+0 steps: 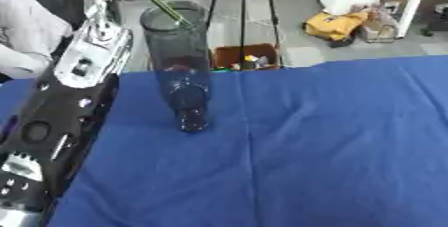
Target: Arrange flowers into the vase.
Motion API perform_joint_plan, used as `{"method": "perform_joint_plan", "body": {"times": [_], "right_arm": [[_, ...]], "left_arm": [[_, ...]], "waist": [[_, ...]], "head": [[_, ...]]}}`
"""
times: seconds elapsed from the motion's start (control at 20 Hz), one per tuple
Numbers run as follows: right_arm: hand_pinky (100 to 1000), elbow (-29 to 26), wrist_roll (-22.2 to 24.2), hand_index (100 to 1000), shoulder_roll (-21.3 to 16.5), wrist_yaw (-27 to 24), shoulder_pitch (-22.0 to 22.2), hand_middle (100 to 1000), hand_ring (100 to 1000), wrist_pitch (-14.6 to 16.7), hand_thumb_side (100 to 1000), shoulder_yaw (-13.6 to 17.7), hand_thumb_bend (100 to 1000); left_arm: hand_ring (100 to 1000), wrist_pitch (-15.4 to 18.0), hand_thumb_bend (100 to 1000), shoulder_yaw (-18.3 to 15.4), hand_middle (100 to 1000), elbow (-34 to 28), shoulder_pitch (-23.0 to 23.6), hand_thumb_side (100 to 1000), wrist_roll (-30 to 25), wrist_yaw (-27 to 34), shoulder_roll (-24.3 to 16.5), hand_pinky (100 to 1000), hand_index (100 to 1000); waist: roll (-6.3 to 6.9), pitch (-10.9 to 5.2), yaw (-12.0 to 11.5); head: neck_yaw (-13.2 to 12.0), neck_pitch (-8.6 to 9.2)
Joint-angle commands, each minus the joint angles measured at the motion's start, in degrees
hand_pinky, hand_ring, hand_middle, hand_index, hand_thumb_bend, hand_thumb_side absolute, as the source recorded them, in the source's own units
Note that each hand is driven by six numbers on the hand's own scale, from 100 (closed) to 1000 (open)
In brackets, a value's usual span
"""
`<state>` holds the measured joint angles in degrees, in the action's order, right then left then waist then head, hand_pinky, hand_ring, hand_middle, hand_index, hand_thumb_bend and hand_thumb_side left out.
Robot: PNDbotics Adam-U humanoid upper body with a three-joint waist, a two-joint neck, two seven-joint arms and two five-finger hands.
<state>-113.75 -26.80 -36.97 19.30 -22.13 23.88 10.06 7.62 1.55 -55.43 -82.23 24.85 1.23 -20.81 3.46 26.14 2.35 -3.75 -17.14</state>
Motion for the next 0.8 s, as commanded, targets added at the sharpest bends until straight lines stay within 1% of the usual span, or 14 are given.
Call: {"method": "perform_joint_plan", "body": {"times": [0.05, 0.1, 0.15, 0.35, 0.4, 0.45, 0.55, 0.75, 0.8], "right_arm": [[776, -0.8, -0.1, 840, -0.9, -0.1, -0.5, 787, 833, -0.2, 787, 0.8, 100], [776, -0.8, -0.2, 840, -0.9, -0.1, -0.4, 787, 833, -0.2, 786, 0.8, 100], [776, -0.8, -0.2, 840, -0.9, -0.1, -0.4, 787, 834, -0.3, 785, 0.9, 100], [776, -0.8, -0.2, 840, -0.8, -0.2, -0.5, 787, 834, -0.4, 786, 0.9, 100], [777, -0.8, -0.2, 840, -0.8, -0.2, -0.5, 787, 834, -0.4, 785, 0.9, 100], [777, -0.8, -0.2, 840, -0.7, -0.2, -0.4, 787, 834, -0.4, 784, 1.0, 100], [777, -0.8, -0.2, 840, -0.7, -0.3, -0.4, 787, 834, -0.5, 781, 1.0, 100], [777, -0.8, -0.2, 840, -0.6, -0.5, -0.4, 787, 834, -0.6, 782, 1.1, 100], [777, -0.8, -0.2, 840, -0.6, -0.5, -0.4, 787, 834, -0.6, 782, 1.1, 100]], "left_arm": [[196, -1.6, 122, 0.1, 191, -0.2, -1.7, 703, -0.6, -2.6, -2.4, 100, 283], [231, -2.2, 123, 0.2, 229, -0.2, -1.7, 698, -0.8, -3.5, -2.6, 100, 289], [250, -2.9, 116, 0.3, 245, -0.1, -1.6, 693, -0.8, -4.4, -2.7, 100, 290], [252, -4.7, 115, 0.0, 247, -0.4, -1.6, 692, -0.6, -8.1, -2.6, 100, 290], [334, -5.0, 106, -0.1, 315, -0.5, -1.6, 696, -0.6, -8.9, -2.5, 100, 315], [357, -5.3, 105, 0.0, 334, -0.5, -1.5, 697, -0.8, -9.7, -2.5, 100, 323], [380, -5.9, 103, 0.2, 351, -0.6, -1.5, 698, -1.3, -11.4, -2.6, 103, 331], [429, -7.4, 100, 0.2, 386, -0.7, -1.3, 706, -2.6, -14.3, -2.6, 150, 347], [455, -7.7, 104, 0.2, 405, -0.7, -1.2, 710, -2.9, -14.7, -2.5, 175, 361]], "waist": [[0.73, -1.0, 0.1], [0.76, -1.02, 0.1], [0.81, -1.03, 0.1], [0.83, -1.03, 0.1], [0.83, -1.03, 0.1], [0.86, -1.05, 0.1], [0.89, -1.08, 0.1], [0.93, -1.16, 0.0], [0.91, -1.17, 0.1]], "head": [[0.0, 0.31], [0.0, 0.26], [0.1, 0.26], [0.0, 0.29], [0.0, 0.28], [0.1, 0.19], [0.2, 0.09], [0.2, 0.0], [0.2, 0.04]]}}
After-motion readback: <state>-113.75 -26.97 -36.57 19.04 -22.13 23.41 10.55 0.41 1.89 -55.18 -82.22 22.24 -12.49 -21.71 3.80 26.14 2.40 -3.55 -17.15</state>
